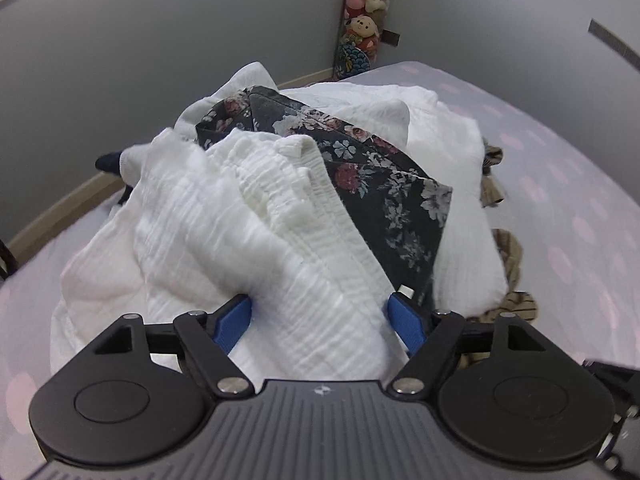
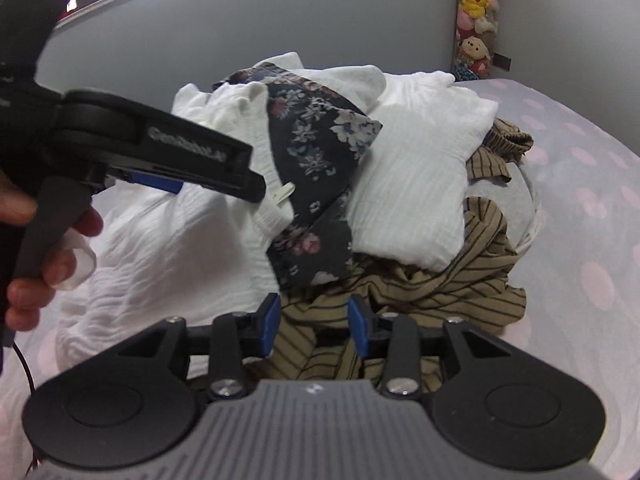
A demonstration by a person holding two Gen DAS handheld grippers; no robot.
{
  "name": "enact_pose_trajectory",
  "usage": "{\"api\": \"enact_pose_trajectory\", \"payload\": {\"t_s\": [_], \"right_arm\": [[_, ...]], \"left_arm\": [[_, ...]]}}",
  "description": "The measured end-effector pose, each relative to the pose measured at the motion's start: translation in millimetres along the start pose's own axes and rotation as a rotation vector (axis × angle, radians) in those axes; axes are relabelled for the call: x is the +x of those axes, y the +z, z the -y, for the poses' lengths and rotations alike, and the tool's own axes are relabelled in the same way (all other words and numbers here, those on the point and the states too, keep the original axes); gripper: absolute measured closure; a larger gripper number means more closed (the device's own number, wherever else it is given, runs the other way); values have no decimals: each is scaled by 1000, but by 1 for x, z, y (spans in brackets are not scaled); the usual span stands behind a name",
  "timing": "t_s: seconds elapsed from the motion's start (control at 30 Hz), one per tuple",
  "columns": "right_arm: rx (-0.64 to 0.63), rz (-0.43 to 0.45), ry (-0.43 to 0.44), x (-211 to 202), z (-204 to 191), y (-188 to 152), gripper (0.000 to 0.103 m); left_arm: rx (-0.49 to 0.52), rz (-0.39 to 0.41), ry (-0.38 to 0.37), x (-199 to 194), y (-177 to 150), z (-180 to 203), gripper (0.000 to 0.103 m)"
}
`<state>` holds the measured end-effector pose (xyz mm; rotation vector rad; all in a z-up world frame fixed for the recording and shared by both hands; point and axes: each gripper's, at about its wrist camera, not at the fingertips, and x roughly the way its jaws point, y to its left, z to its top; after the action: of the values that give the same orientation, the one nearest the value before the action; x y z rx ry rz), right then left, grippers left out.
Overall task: Fold clothes
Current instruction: 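Grasp the dark floral garment with the right gripper and lift it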
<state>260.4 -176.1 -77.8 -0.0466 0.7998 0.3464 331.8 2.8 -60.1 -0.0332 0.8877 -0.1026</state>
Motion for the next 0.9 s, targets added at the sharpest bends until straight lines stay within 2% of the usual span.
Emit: {"api": "enact_pose_trajectory", "payload": {"t_s": [0.07,0.13,0.17,0.2,0.3,0.4,0.57,0.7,0.8,0.87,0.9], "right_arm": [[10,1,4,6,6,4,54],[17,5,4,11,11,8,53],[19,9,4,13,13,10,53],[24,15,8,15,16,13,53],[45,33,22,22,21,22,53],[80,52,65,28,24,30,53],[137,64,124,36,21,36,51],[160,66,153,40,16,39,39],[174,70,151,45,14,40,24],[197,51,147,52,14,40,23],[213,40,161,56,13,40,32]], "left_arm": [[25,16,-7,-1,-2,-4,37],[52,39,-12,-5,-3,-9,52],[72,58,-3,-10,-4,-13,75],[90,70,7,-15,-5,-18,86],[140,85,45,-28,-7,-37,88],[158,90,127,-42,-11,-63,89],[58,76,272,-69,-17,-132,89],[-7,55,443,-88,-31,-185,90],[-69,-18,454,-93,-51,-214,90],[-101,-81,436,-90,-67,-226,89],[-99,-113,431,-87,-76,-227,88]]}}
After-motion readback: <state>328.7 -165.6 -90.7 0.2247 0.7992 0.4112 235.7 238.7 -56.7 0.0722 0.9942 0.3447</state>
